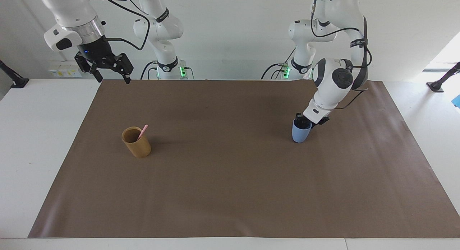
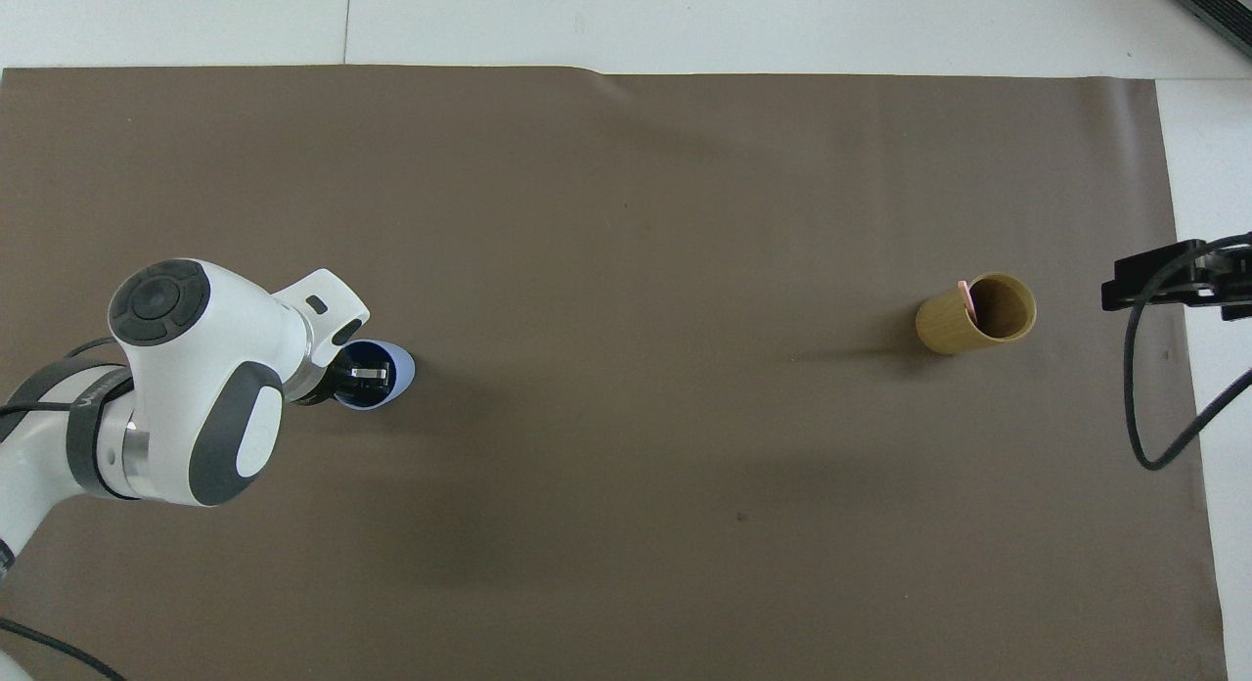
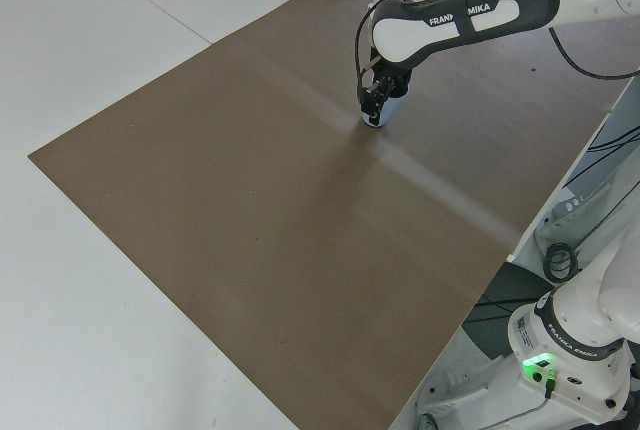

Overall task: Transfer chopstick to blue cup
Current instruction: 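Close the left gripper on the light-blue cup and lift it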

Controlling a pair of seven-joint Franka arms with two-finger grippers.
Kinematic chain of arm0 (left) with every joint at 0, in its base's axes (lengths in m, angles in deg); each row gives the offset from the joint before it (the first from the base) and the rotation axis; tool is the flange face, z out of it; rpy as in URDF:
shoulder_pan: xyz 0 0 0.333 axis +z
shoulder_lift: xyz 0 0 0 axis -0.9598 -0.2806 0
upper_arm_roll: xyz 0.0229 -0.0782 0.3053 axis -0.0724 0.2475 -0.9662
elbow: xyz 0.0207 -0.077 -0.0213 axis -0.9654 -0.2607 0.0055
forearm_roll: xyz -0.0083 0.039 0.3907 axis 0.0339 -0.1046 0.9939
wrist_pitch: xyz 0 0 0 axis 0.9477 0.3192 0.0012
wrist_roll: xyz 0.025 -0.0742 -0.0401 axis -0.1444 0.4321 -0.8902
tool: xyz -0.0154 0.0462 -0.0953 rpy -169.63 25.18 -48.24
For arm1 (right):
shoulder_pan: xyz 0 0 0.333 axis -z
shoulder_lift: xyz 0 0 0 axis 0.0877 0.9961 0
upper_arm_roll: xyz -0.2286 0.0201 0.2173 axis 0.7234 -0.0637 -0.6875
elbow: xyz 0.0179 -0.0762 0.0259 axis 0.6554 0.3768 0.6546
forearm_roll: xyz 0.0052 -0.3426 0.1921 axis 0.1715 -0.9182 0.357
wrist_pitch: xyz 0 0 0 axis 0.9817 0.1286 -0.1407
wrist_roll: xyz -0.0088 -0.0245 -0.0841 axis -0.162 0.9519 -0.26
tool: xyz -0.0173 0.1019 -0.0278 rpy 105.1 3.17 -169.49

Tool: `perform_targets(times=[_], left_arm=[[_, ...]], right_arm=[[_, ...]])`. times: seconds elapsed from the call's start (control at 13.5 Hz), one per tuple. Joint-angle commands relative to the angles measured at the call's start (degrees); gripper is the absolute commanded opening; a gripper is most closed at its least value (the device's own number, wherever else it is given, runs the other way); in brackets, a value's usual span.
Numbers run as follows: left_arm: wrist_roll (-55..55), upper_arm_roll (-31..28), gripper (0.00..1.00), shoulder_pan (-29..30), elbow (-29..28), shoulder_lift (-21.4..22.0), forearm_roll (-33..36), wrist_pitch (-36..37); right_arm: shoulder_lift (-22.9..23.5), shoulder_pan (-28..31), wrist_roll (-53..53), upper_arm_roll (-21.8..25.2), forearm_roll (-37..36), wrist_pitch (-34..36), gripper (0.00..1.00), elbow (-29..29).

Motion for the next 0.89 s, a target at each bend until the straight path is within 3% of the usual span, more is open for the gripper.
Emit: perform_targets(times=[0.0,0.22,0.59,0.81], left_arm=[[2.37,-0.95,0.00,-0.42,1.35,-0.39,-0.04,-0.69],[3.07,-1.04,0.00,0.11,7.58,-1.36,1.37,5.52],[2.02,0.10,0.00,-2.08,24.02,-0.92,1.02,25.91],[-6.73,1.60,0.00,-8.30,25.45,-1.18,0.67,25.43]], right_arm=[[-0.62,0.43,-1.25,-0.19,0.30,-0.28,1.00,0.57],[-0.62,0.43,-1.08,-0.10,0.30,-0.36,1.00,0.57],[-0.53,0.52,-0.81,-0.19,0.39,-0.54,1.00,0.57],[-0.53,0.52,-0.81,-0.10,0.39,-0.54,1.00,0.57]])
